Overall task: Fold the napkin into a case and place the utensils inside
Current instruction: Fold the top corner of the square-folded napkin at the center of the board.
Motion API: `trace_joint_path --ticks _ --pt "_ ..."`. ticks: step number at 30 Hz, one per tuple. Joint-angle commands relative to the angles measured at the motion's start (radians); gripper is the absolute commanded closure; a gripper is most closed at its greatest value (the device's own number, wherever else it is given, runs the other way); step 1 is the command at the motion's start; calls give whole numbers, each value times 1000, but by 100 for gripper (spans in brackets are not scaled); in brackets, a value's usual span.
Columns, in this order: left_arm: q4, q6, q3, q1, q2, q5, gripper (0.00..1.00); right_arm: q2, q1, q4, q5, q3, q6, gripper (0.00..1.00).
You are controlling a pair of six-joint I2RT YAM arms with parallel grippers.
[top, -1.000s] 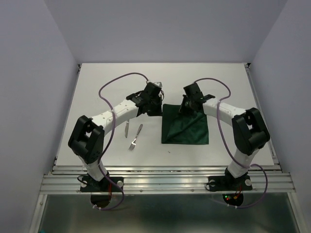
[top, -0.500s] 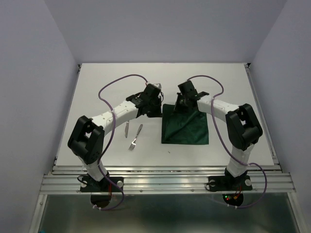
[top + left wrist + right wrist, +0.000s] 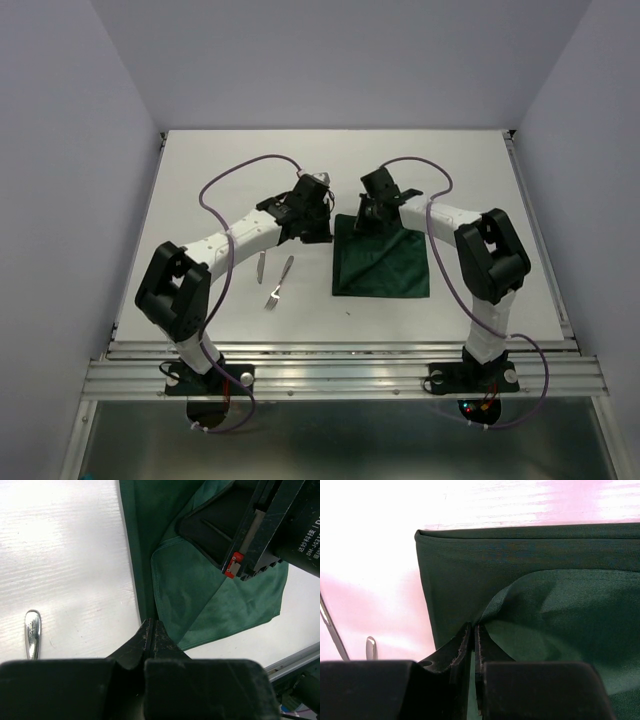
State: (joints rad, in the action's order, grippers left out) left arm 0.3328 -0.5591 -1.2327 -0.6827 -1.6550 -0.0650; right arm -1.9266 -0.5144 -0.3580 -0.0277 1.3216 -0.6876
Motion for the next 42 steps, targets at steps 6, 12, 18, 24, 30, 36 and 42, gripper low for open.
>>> trace_joint_path --ticks 6,12,18,24,30,36,42 --pt "-15 -5 22 2 54 17 100 -20 -27 17 -12 51 8 91" --pt "-20 -7 25 2 55 16 100 -22 -27 16 0 59 7 91" --pt "-29 -10 42 2 66 11 100 -35 -27 16 14 70 3 91" --pt "-29 -12 50 2 70 13 100 -43 -27 21 20 73 -7 91" --pt "-29 -12 55 2 77 13 100 -51 -27 17 52 77 -7 90" --pt "-32 -13 64 2 80 10 100 -60 -27 19 61 80 -27 90" --pt "-34 -13 67 0 81 7 100 -68 -27 22 77 85 -41 90"
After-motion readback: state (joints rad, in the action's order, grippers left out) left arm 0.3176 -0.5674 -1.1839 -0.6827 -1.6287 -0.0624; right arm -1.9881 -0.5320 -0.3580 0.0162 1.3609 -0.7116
